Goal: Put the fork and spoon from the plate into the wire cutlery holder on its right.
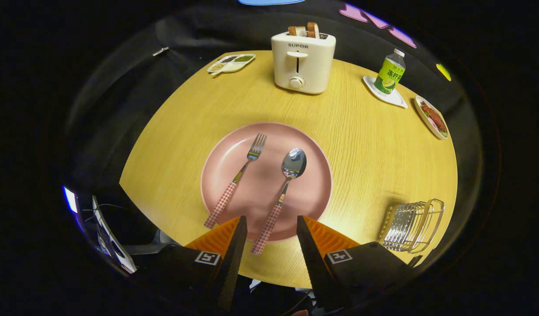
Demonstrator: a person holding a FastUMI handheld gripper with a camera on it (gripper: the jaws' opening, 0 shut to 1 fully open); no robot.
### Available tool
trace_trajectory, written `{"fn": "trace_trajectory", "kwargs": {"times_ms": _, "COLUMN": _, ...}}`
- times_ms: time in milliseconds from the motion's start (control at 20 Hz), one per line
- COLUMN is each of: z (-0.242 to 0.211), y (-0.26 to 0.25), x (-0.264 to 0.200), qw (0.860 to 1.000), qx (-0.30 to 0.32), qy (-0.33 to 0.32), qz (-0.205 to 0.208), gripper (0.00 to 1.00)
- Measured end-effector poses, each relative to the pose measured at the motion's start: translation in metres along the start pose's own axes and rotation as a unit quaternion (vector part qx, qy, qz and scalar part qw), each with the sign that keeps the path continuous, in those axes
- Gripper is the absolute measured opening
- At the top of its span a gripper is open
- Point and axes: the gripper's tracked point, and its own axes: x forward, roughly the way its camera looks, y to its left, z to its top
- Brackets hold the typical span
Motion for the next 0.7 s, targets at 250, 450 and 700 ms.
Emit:
{"fn": "trace_trajectory", "kwargs": {"times_ms": 250, "z": -0.002, "y": -0.002, "x": 0.025, "qw": 0.999, "qx": 0.018, "qy": 0.032, "qz": -0.014, "gripper": 0.63}}
{"fn": "trace_trajectory", "kwargs": {"times_ms": 450, "z": -0.011, "y": 0.002, "x": 0.037, "qw": 0.997, "qx": 0.032, "qy": 0.064, "qz": -0.007, "gripper": 0.32}}
{"fn": "trace_trajectory", "kwargs": {"times_ms": 700, "z": -0.008, "y": 0.0, "x": 0.035, "qw": 0.997, "qx": 0.046, "qy": 0.065, "qz": 0.003, "gripper": 0.12}}
